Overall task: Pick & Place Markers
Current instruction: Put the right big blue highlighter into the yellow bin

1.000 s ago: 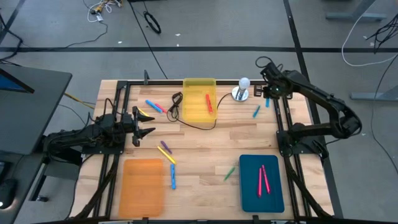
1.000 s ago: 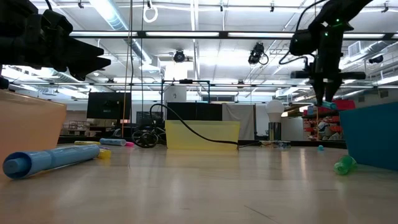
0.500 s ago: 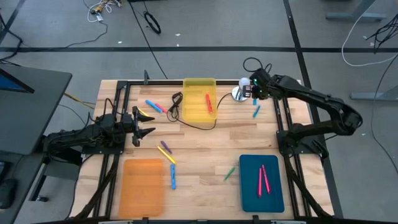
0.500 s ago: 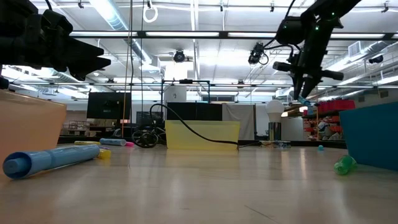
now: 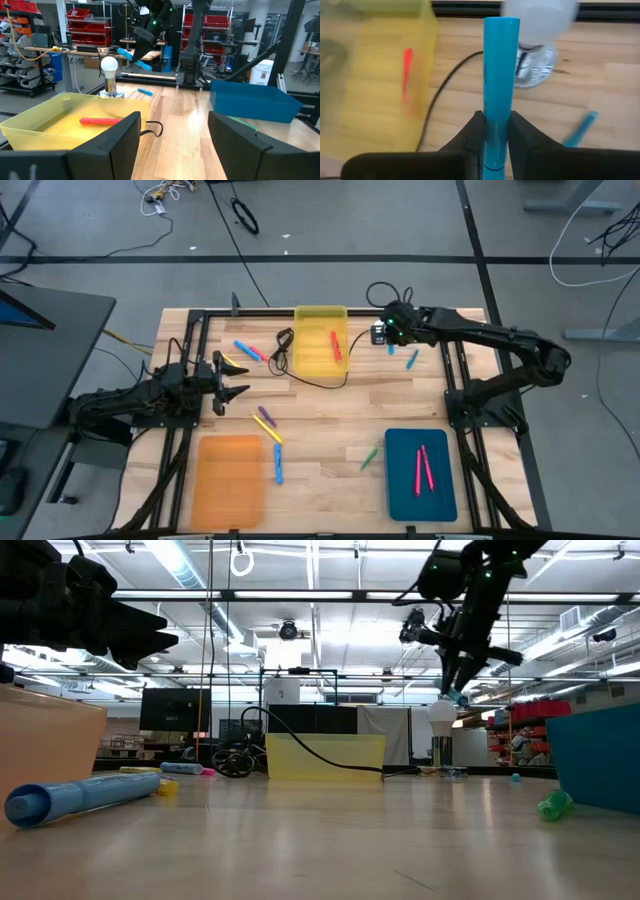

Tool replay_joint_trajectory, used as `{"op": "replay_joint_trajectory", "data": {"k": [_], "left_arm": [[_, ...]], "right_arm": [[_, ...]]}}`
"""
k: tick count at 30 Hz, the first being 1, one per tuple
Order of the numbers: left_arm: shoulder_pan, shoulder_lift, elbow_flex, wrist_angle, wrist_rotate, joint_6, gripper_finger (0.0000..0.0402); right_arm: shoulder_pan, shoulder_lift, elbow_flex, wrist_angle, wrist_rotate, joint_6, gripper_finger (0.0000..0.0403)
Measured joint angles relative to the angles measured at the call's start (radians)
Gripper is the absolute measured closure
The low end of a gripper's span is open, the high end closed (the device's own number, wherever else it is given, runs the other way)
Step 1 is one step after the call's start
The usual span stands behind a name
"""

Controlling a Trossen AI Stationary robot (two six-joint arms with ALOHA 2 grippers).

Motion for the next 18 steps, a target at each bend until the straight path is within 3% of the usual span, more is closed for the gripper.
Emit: {"op": "replay_joint_trajectory", "data": {"k": [13,18], "left_arm": [[0.000,0.000,0.000,0.000,0.000,0.000,0.0163],[0.000,0.000,0.000,0.000,0.000,0.000,0.0163]], "right_arm": [[0.034,0.221,0.274,-0.043,-0.025,-0.003,0.0353],[0.038,0.305,0.371,-0.057,-0.087,0.025,0.0353]]}}
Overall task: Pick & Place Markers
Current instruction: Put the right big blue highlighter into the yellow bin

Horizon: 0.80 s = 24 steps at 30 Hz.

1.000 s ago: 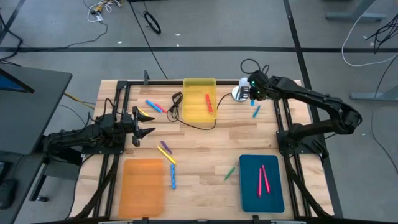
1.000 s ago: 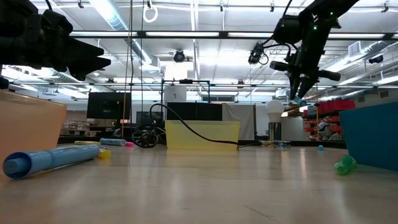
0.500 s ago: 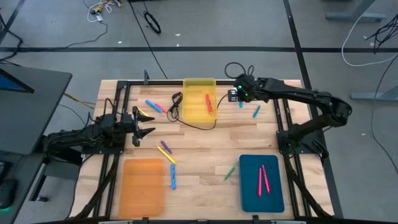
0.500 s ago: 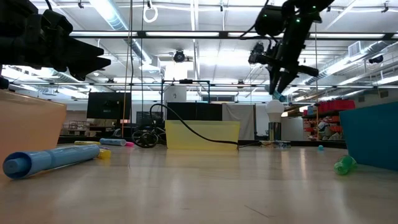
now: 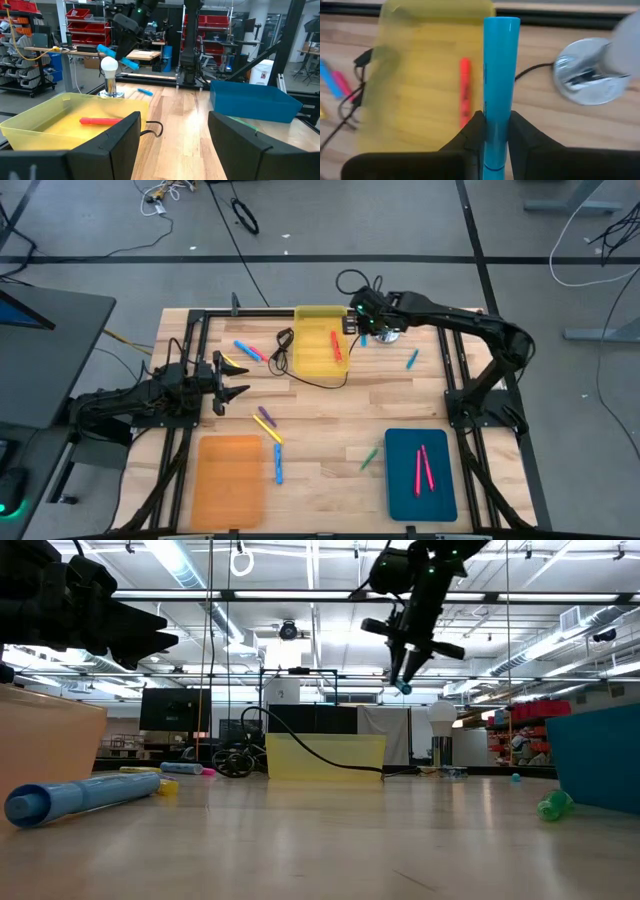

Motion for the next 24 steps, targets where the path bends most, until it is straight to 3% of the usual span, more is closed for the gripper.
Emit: {"op": "replay_joint_trajectory", "data": {"k": [18,24], "left_arm": [[0.000,0.000,0.000,0.004,0.039,0.001,0.0163],[0.000,0.000,0.000,0.004,0.042,0.001,0.0163]], "right_arm": [[0.016,0.275,0.401,-0.181,-0.095,0.053,0.0353],[0.013,0.361,0.465,-0.210,-0.150,0.050,0.0353]]}}
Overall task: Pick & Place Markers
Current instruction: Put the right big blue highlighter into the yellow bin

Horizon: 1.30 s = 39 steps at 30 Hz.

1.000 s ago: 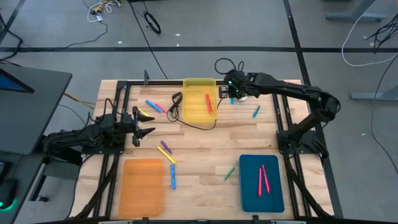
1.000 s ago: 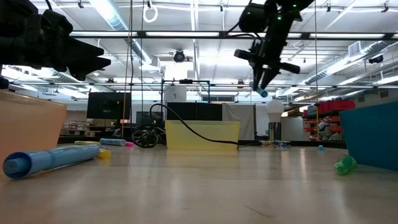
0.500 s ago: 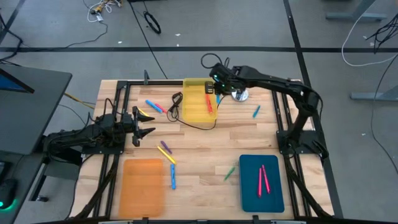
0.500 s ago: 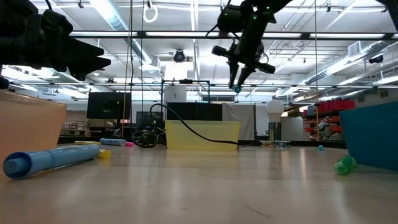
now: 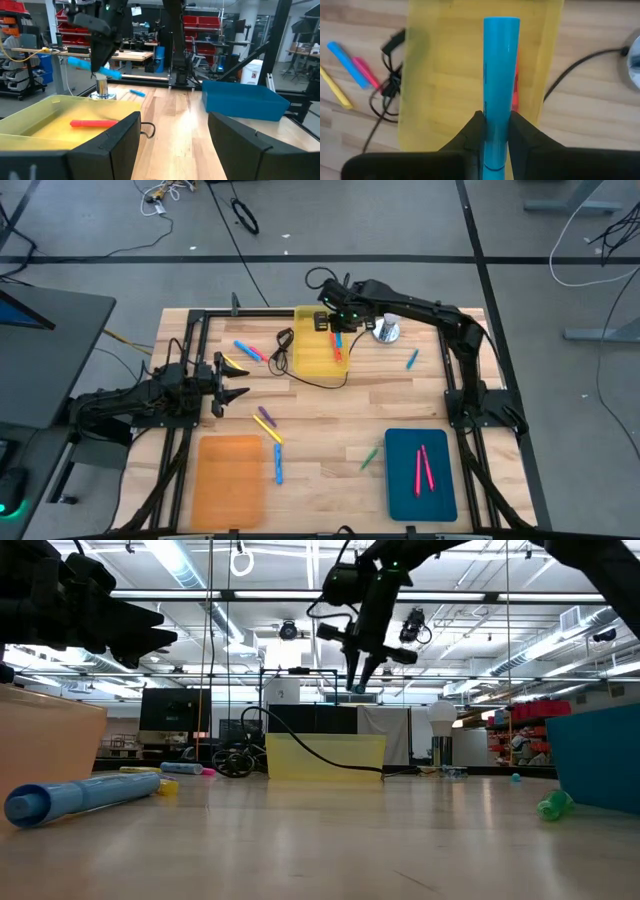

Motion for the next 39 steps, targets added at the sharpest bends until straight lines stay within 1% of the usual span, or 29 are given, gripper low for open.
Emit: {"op": "replay_joint_trajectory", "data": {"k": [5,13,24,32,34,39], "left_arm": [[0.000,0.000,0.000,0.000,0.002,0.000,0.0163],[0.000,0.000,0.000,-0.002,-0.003,0.001,0.0163],[0.000,0.000,0.000,-0.002,-0.006,0.001,0.0163],[0.000,0.000,0.000,-0.003,-0.005,0.001,0.0163],[0.000,0.000,0.000,-0.003,-0.005,0.001,0.0163],[0.000,0.000,0.000,-0.003,-0.005,0.001,0.0163]], "right_arm": [[-0.010,0.047,-0.005,-0.016,-0.080,0.004,0.0353],[-0.013,0.115,-0.006,-0.005,-0.133,0.010,0.0353],[-0.022,0.208,-0.006,0.056,-0.139,-0.018,0.0353],[-0.027,0.258,-0.008,0.056,-0.150,-0.044,0.0352],[-0.027,0.257,-0.008,0.063,-0.149,-0.044,0.0347],[-0.027,0.257,-0.008,0.065,-0.149,-0.044,0.0318]]}}
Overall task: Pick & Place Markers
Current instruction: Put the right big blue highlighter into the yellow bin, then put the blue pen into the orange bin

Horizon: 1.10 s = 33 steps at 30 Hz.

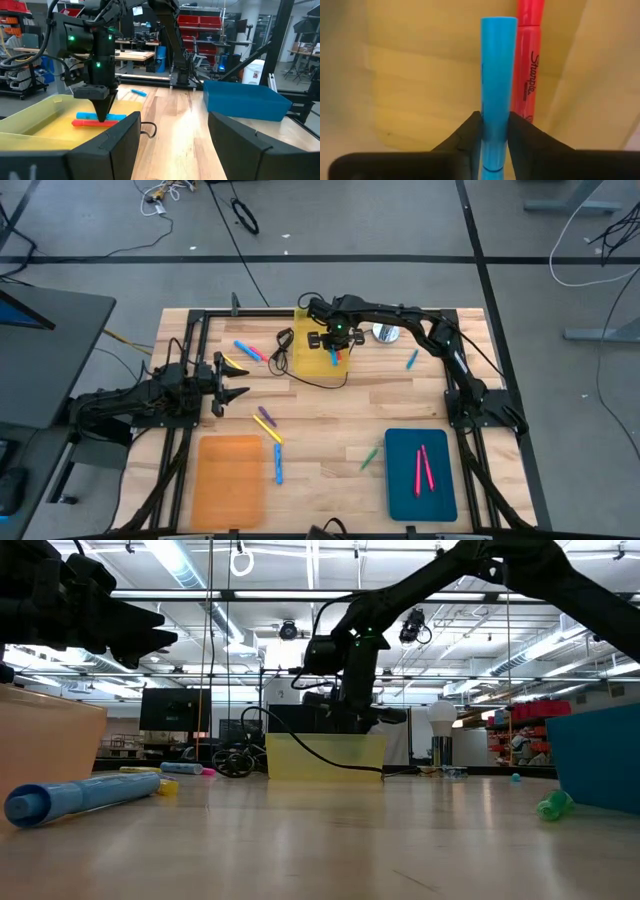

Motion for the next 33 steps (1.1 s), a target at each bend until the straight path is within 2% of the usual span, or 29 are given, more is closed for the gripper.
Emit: {"op": "replay_joint_trajectory", "data": {"k": [11,18,23,33], "left_arm": [[0.000,0.000,0.000,0.000,-0.001,0.000,0.0163],[0.000,0.000,0.000,0.000,-0.003,-0.002,0.0163],[0.000,0.000,0.000,-0.001,-0.003,-0.001,0.0163],[0.000,0.000,0.000,-0.001,-0.003,-0.002,0.0163]], "right_arm": [[0.000,-0.004,0.000,0.005,0.037,-0.026,0.0222],[-0.002,-0.050,0.000,0.104,0.045,-0.116,0.0166],[-0.004,-0.100,0.000,0.156,0.062,-0.176,0.0152],[0.010,-0.197,-0.025,0.153,0.019,-0.310,0.0151]]}}
